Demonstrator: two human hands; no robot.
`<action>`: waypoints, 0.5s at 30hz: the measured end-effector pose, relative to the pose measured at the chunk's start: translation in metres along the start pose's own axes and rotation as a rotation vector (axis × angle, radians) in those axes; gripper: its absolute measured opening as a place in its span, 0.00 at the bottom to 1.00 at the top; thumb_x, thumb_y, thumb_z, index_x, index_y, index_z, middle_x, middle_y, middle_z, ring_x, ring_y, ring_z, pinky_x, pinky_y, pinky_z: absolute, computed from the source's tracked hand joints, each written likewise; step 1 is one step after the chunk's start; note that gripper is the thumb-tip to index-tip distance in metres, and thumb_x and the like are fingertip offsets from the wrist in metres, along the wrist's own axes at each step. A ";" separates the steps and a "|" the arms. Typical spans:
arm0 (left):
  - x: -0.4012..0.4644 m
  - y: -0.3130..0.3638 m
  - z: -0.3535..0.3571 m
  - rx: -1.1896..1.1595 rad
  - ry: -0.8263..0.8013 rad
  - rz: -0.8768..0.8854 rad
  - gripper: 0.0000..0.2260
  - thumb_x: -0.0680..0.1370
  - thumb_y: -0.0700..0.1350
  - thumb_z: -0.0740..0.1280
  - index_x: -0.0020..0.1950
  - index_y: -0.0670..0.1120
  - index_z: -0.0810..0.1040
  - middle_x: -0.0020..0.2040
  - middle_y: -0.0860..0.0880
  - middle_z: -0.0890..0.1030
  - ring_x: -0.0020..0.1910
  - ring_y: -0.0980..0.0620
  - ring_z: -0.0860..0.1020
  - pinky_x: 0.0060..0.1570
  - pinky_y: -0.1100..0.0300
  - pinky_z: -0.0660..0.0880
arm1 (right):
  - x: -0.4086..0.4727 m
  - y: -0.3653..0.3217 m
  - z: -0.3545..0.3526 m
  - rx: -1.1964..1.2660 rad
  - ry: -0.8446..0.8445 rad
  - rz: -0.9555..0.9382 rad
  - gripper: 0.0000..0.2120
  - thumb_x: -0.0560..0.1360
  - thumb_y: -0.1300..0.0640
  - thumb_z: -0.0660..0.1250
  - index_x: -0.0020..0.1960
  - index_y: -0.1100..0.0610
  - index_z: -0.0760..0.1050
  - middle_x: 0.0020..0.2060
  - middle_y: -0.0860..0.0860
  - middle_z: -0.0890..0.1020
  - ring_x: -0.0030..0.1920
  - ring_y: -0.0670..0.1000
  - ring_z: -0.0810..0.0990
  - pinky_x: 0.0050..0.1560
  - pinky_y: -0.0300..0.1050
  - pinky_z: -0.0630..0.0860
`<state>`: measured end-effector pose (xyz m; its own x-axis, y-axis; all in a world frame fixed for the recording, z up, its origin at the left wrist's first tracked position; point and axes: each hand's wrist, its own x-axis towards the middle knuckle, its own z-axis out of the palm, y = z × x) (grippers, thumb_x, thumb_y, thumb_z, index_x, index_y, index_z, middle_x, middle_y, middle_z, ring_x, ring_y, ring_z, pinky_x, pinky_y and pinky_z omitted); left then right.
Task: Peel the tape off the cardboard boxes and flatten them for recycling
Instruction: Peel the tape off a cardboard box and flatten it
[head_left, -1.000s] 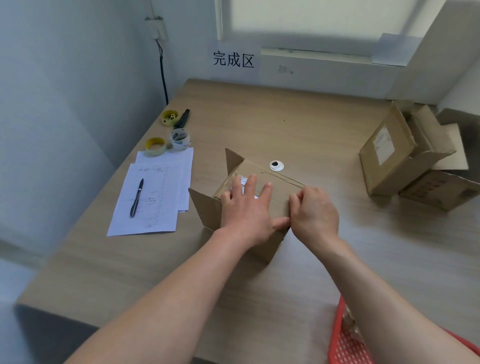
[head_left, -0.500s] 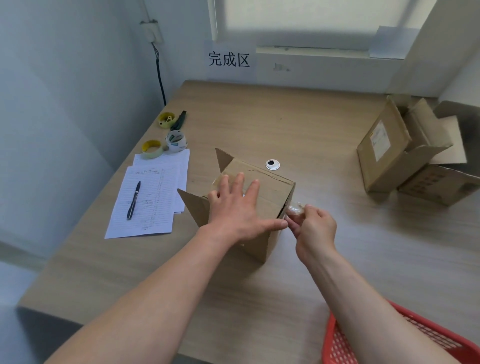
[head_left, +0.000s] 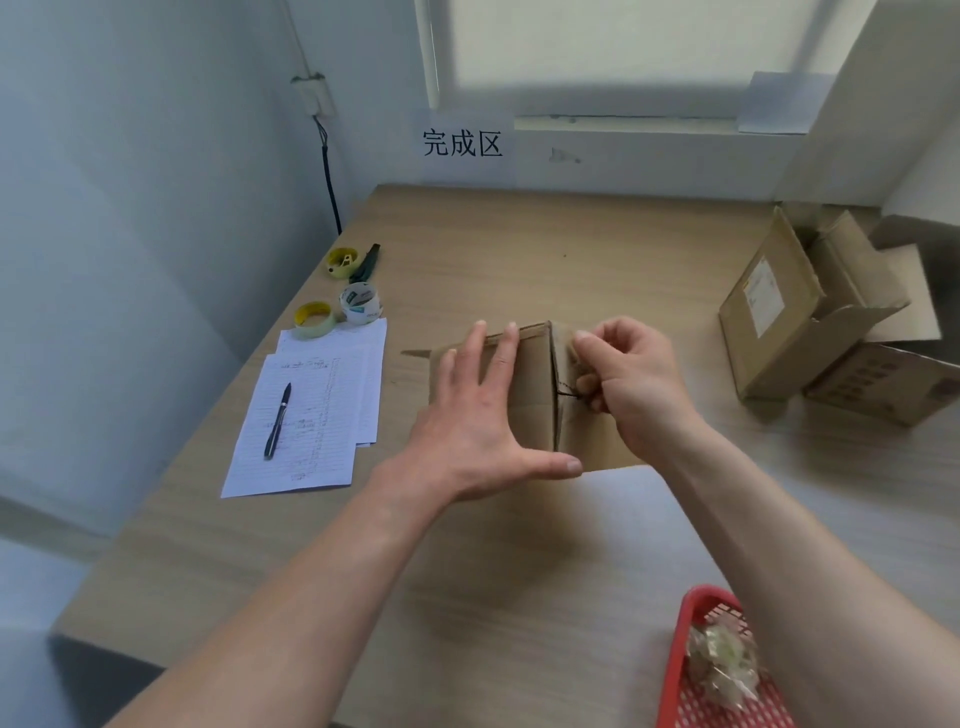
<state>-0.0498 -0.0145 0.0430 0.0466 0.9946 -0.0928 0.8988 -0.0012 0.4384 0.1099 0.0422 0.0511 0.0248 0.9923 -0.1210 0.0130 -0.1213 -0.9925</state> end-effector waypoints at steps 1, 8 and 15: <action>-0.001 0.001 0.001 -0.013 0.038 0.029 0.63 0.58 0.74 0.73 0.77 0.63 0.30 0.78 0.61 0.31 0.79 0.49 0.35 0.75 0.40 0.56 | 0.000 -0.005 0.003 -0.047 -0.029 -0.017 0.11 0.78 0.60 0.69 0.38 0.55 0.72 0.28 0.49 0.75 0.23 0.45 0.73 0.22 0.38 0.66; -0.008 -0.015 0.022 -0.218 0.221 0.020 0.51 0.60 0.69 0.66 0.78 0.63 0.44 0.73 0.54 0.60 0.73 0.51 0.61 0.65 0.43 0.71 | -0.009 0.009 0.032 -0.132 -0.110 0.018 0.11 0.76 0.58 0.73 0.40 0.56 0.73 0.28 0.50 0.78 0.26 0.47 0.75 0.23 0.38 0.68; -0.026 -0.053 0.041 -0.411 0.399 -0.082 0.41 0.65 0.61 0.62 0.77 0.55 0.55 0.64 0.49 0.66 0.65 0.47 0.67 0.64 0.48 0.69 | -0.009 0.028 0.051 -0.653 -0.022 -0.236 0.10 0.70 0.48 0.75 0.36 0.49 0.77 0.32 0.42 0.80 0.36 0.43 0.78 0.40 0.44 0.73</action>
<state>-0.0808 -0.0450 -0.0141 -0.2557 0.9521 0.1678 0.6453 0.0389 0.7629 0.0591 0.0305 0.0234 -0.0733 0.9932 0.0899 0.6142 0.1160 -0.7805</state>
